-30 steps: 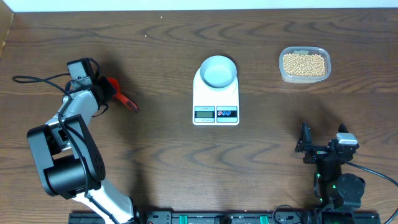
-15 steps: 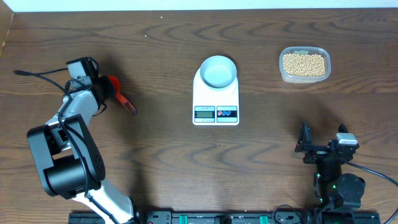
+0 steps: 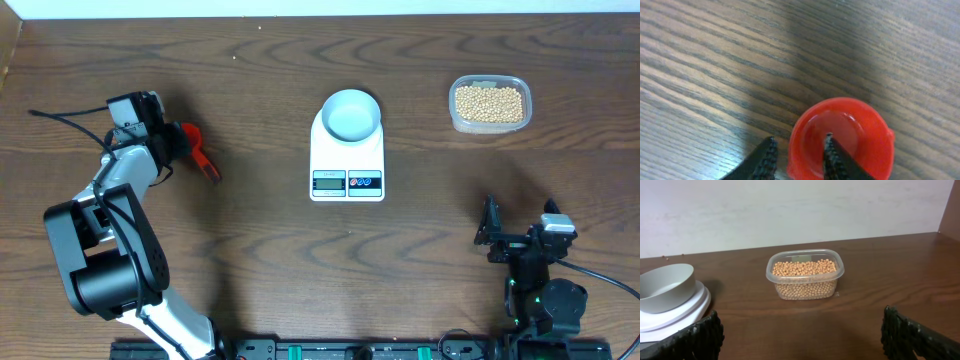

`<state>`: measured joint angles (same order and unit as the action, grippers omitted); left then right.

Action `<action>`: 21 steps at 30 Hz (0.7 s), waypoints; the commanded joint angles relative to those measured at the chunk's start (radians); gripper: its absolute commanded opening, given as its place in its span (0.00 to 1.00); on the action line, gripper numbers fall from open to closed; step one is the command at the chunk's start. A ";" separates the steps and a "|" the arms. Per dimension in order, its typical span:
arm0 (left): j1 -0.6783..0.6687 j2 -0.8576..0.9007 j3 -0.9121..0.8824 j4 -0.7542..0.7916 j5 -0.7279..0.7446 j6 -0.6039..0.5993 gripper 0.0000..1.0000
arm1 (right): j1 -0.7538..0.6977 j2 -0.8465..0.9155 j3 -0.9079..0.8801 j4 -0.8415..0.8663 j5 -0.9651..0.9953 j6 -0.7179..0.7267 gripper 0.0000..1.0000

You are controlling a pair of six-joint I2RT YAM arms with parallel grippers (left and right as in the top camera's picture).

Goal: Scoop item into bowl and weigh 50g on scale
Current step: 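Lower the left gripper and close it on the red scoop's rim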

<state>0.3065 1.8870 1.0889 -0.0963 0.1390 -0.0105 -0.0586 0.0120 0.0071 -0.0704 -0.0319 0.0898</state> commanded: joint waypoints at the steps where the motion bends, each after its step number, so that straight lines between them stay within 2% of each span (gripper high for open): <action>1: 0.002 0.007 0.017 0.001 0.010 -0.013 0.40 | 0.008 -0.005 -0.002 -0.005 0.003 -0.010 0.99; 8: 0.002 0.006 0.017 0.007 0.011 -0.021 0.42 | 0.008 -0.005 -0.002 -0.005 0.003 -0.010 0.99; 13: 0.002 0.006 0.017 0.057 0.010 -0.021 0.49 | 0.008 -0.005 -0.002 -0.005 0.003 -0.010 0.99; 21: 0.002 0.050 0.017 0.090 0.010 -0.021 0.46 | 0.008 -0.005 -0.002 -0.005 0.003 -0.010 0.99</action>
<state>0.3065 1.8923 1.0889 -0.0059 0.1513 -0.0265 -0.0586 0.0120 0.0071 -0.0704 -0.0322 0.0898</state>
